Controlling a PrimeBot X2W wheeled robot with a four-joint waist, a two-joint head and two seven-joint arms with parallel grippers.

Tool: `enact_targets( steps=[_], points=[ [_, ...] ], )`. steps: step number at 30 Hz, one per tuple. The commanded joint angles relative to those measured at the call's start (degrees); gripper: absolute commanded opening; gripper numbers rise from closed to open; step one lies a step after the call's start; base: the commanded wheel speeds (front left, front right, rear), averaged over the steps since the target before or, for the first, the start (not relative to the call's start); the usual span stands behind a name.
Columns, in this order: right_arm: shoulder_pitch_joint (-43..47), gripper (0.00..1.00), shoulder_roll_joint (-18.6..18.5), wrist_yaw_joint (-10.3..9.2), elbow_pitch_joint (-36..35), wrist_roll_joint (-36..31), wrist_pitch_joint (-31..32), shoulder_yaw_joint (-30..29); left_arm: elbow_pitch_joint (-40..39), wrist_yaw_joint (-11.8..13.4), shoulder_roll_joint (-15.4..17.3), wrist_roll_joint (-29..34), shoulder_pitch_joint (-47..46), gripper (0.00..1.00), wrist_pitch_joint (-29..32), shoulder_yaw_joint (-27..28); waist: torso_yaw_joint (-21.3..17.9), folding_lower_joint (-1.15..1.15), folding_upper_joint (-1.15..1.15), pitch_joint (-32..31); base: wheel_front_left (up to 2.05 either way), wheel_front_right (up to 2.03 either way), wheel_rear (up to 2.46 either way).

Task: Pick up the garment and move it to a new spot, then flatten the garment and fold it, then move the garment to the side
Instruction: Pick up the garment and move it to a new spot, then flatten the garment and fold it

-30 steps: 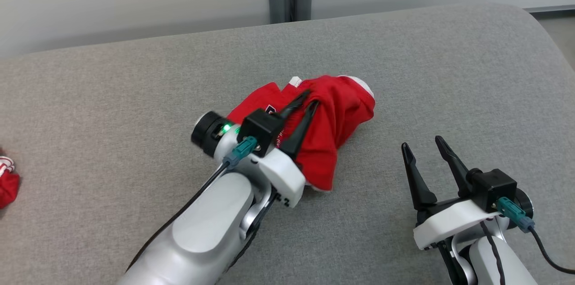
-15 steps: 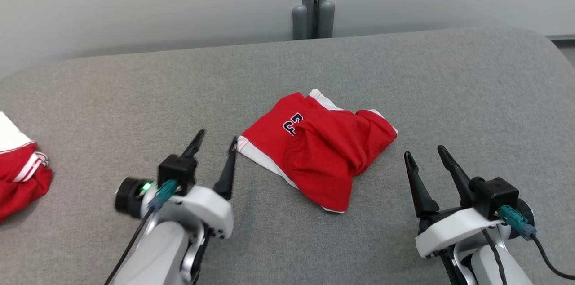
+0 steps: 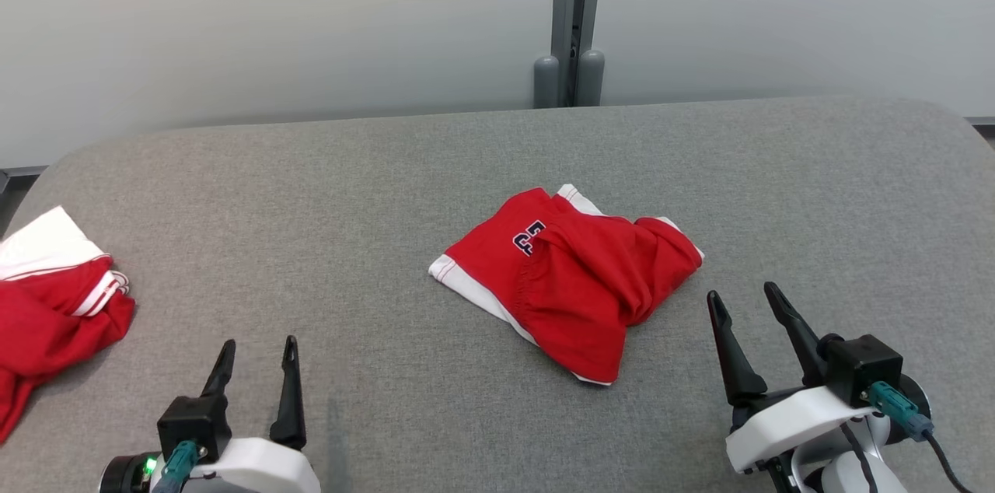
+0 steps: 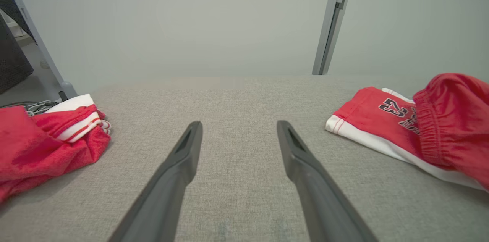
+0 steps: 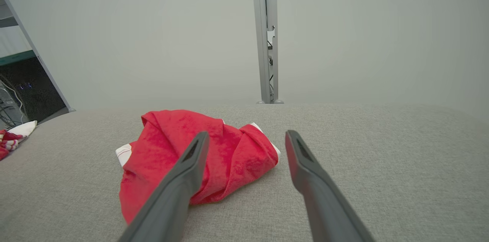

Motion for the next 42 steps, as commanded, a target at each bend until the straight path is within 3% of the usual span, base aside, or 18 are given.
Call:
enact_targets(
  steps=[1, 11, 20, 27, 33, 42],
  points=[
    [0.47, 1.00, -0.30, -0.02, -0.17, 0.24, -0.03, -0.01, -0.84, -0.25, -0.10, 0.81, 1.10, 1.00, -0.11, 1.22, 0.09, 0.00, 0.00, -0.22, 0.00, 0.00, 0.00],
    [1.53, 1.00, -0.28, -0.02, 0.06, 0.60, -0.03, 0.62, -4.47, -2.11, -2.60, 5.13, 8.43, 1.00, -0.11, 8.70, -0.39, 0.00, 0.00, -1.05, 0.00, 0.00, 0.00],
    [1.35, 1.00, -0.29, -0.02, 0.31, 0.11, -0.03, 0.50, -3.97, -3.74, -3.80, 6.89, 8.61, 1.00, -0.11, 10.70, -0.08, 0.00, 0.00, -0.47, 0.00, 0.00, 0.00],
    [-0.79, 1.00, -0.30, -0.02, 0.46, -0.63, -0.03, 3.27, -3.39, -4.53, -4.03, 6.95, 7.25, 1.00, -0.12, 10.21, 1.79, 0.00, 0.00, 0.89, 0.00, 0.00, 0.00],
    [-6.02, 1.00, -0.73, -0.01, 2.26, -1.11, -0.03, 7.45, -2.58, -4.42, -4.05, 4.90, 5.49, 1.00, -0.11, 6.96, 5.79, 0.00, 0.00, 3.31, 0.00, 0.00, 0.00],
    [-17.69, 1.00, -2.50, -0.02, 14.13, -4.26, -0.02, 9.82, -1.87, -3.02, -4.07, 1.93, 3.62, 1.00, -0.11, 2.67, 12.07, 0.00, 0.00, 7.08, 0.00, 0.00, 0.00]
  ],
)
